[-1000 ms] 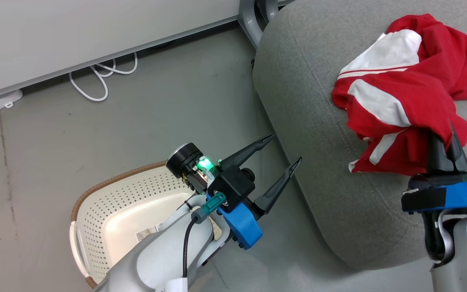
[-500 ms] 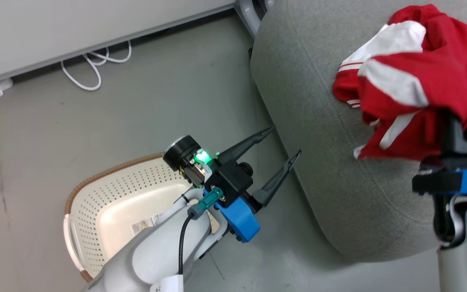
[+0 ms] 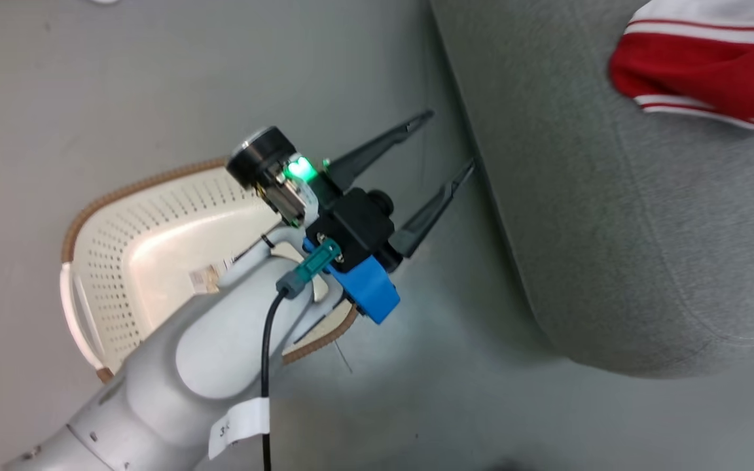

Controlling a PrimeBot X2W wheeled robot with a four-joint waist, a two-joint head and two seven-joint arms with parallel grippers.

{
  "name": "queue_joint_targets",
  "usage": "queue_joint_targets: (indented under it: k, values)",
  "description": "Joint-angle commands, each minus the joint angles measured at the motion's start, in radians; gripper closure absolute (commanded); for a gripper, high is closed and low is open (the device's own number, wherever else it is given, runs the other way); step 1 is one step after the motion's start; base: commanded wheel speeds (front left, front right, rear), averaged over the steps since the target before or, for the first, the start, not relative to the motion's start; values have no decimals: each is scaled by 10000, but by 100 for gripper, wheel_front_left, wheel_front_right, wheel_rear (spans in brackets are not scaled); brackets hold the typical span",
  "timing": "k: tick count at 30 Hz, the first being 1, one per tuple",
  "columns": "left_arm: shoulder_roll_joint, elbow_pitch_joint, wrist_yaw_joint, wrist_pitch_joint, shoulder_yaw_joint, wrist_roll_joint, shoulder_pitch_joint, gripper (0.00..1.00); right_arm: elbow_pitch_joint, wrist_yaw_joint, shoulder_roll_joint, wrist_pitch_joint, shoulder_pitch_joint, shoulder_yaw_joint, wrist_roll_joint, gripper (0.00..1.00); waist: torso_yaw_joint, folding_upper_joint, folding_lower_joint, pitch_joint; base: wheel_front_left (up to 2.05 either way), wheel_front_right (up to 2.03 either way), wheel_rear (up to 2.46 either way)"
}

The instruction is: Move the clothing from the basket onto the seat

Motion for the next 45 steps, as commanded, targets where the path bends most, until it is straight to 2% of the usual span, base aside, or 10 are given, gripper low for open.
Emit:
queue_joint_targets:
  k: [1,6,10,19,26,27,28,32,38,45]
  values:
    - [96,-54,-12,-46,64,68,-210,0,88,3,-167,-6,-211,-17,-101,100,188,0,-1,923,0,0,0]
    - [383,-173,-12,-39,135,227,-720,0,969,3,-1056,-4,-1188,-558,-160,100,183,0,-1,1833,0,0,0]
    - [517,-265,-1,-29,109,329,-903,0,1930,3,-1351,-6,-1212,-749,-337,100,164,0,-1,2226,0,0,0]
    - [627,-322,19,-19,0,303,-883,0,3833,3,-766,-4,-268,-1512,-623,100,57,0,-1,2446,0,0,0]
    - [755,-296,42,-26,-11,225,-783,0,4664,3,-432,-6,193,-1600,-703,100,-23,0,-1,2327,0,0,0]
    - [772,-290,58,-26,-16,214,-758,0,4686,3,-399,-6,165,-1590,-741,61,-45,0,-1,2300,0,0,0]
    - [780,-279,69,-27,-30,203,-726,0,4718,3,-341,-6,133,-1609,-736,0,-65,0,-1,2253,0,0,0]
    - [677,-197,82,-33,-97,126,-592,0,4523,3,-272,-4,444,-1442,-851,0,-61,0,-1,1882,0,0,0]
    - [429,-280,261,-41,189,-88,-42,0,3846,1,-132,-6,1795,-838,-989,0,59,0,-1,815,0,0,0]
    - [224,-628,534,-44,1145,-325,1001,0,2157,3,209,-6,3764,-192,-847,0,332,0,-1,-664,0,0,0]
